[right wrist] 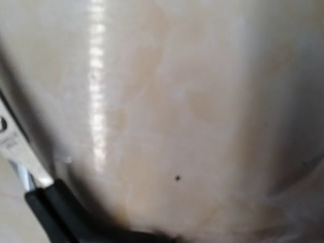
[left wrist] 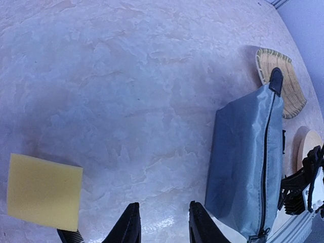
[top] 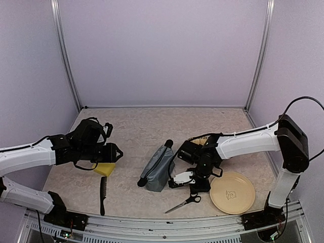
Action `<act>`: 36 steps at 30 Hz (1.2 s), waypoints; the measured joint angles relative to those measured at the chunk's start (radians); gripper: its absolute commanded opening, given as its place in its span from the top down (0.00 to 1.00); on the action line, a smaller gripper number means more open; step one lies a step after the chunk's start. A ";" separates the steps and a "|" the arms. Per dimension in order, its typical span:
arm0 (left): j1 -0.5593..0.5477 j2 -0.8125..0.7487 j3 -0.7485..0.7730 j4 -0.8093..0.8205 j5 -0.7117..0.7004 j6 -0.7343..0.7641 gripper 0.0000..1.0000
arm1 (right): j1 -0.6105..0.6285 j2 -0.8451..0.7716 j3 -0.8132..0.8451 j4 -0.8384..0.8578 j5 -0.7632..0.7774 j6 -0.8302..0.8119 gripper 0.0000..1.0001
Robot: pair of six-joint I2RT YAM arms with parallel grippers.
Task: Sort the hair-cutting tools
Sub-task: Pick up the thinning scissors at the center of the board, then pass from the right arm to the left
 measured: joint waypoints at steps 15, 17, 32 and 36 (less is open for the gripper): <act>-0.143 0.153 0.047 0.233 0.277 -0.076 0.64 | -0.006 -0.189 0.089 -0.010 0.025 -0.019 1.00; -0.163 0.194 0.069 0.266 0.320 -0.102 0.64 | -0.006 -0.193 0.111 -0.010 0.038 -0.029 1.00; -0.239 0.424 0.190 0.481 0.622 -0.243 0.67 | -0.006 -0.200 0.212 0.006 0.083 -0.091 1.00; -0.241 0.459 0.207 0.492 0.660 -0.261 0.68 | -0.006 -0.200 0.214 0.006 0.085 -0.103 1.00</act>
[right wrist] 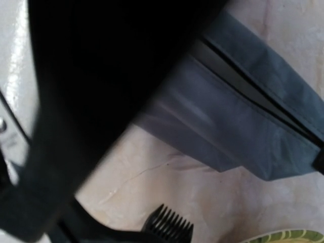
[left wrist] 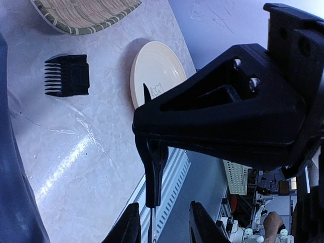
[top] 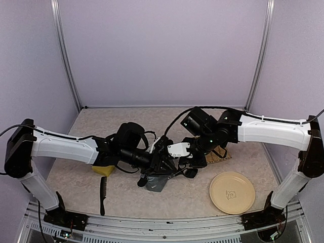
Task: Sort the hair-cutting tools
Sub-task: Pass from the right arm to the left
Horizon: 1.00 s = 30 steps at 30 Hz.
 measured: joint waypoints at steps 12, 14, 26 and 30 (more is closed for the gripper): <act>0.002 0.042 0.033 -0.002 0.042 0.000 0.77 | 0.006 -0.005 0.002 -0.002 0.002 -0.012 1.00; 0.002 0.045 0.037 -0.002 0.055 0.000 0.80 | 0.006 -0.010 0.002 -0.003 0.004 -0.014 1.00; 0.006 0.076 0.048 -0.004 0.084 -0.002 0.78 | 0.017 -0.012 0.029 -0.012 0.013 -0.015 1.00; 0.007 0.077 0.048 -0.004 0.089 -0.003 0.87 | 0.019 -0.013 0.032 0.001 0.014 -0.014 1.00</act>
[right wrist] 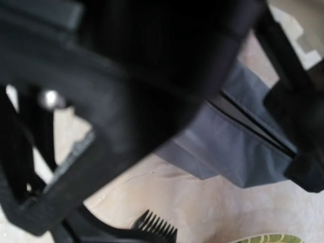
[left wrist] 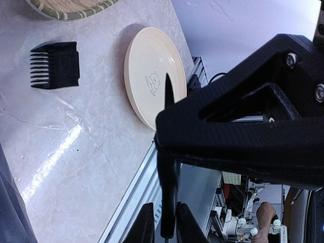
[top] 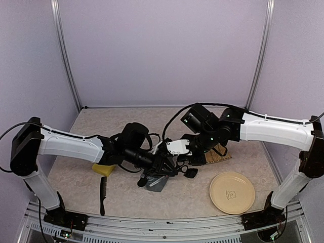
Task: Sort the hair-cutting tools
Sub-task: Pass from the right arm to the left
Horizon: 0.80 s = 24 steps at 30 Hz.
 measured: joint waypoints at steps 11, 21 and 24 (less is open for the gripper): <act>0.018 -0.012 -0.002 0.001 0.002 0.011 1.00 | 0.002 0.000 0.000 0.022 0.026 0.007 0.59; 0.079 -0.270 -0.002 -0.190 -0.356 0.153 1.00 | -0.186 -0.064 0.023 0.174 -0.061 0.076 0.41; 0.072 -0.306 -0.011 -0.190 -0.515 0.195 1.00 | -0.317 0.004 0.057 0.208 -0.176 0.139 0.41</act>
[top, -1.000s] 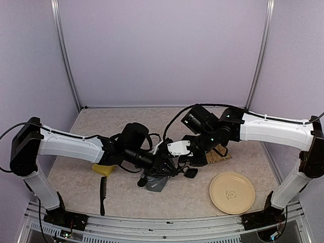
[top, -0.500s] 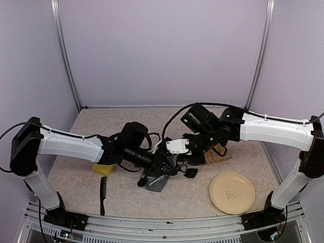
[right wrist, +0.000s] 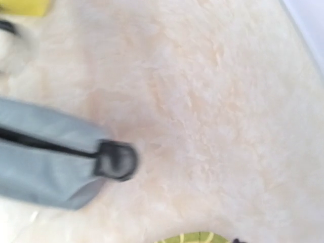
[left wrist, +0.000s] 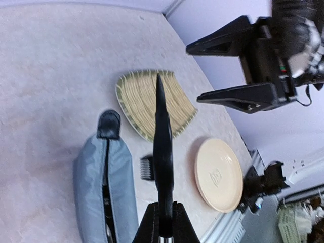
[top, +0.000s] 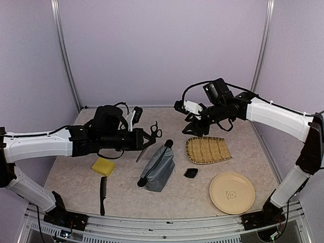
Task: Sort the hair-cutting tools
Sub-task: Hold the kit bag at the center of the board.
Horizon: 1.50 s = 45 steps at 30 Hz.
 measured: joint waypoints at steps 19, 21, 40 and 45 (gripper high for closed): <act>-0.238 0.158 -0.272 0.766 -0.621 0.296 1.00 | -0.146 0.510 0.272 -0.068 -0.633 0.251 0.60; -0.238 0.199 -0.260 0.800 -0.636 0.317 1.00 | -0.146 0.520 0.274 -0.069 -0.660 0.262 0.70; -0.177 0.407 -0.158 0.896 -0.616 0.408 1.00 | -0.153 0.571 0.284 -0.081 -0.782 0.315 0.99; -0.164 0.452 -0.158 0.916 -0.593 0.408 1.00 | -0.163 0.571 0.284 -0.081 -0.797 0.319 1.00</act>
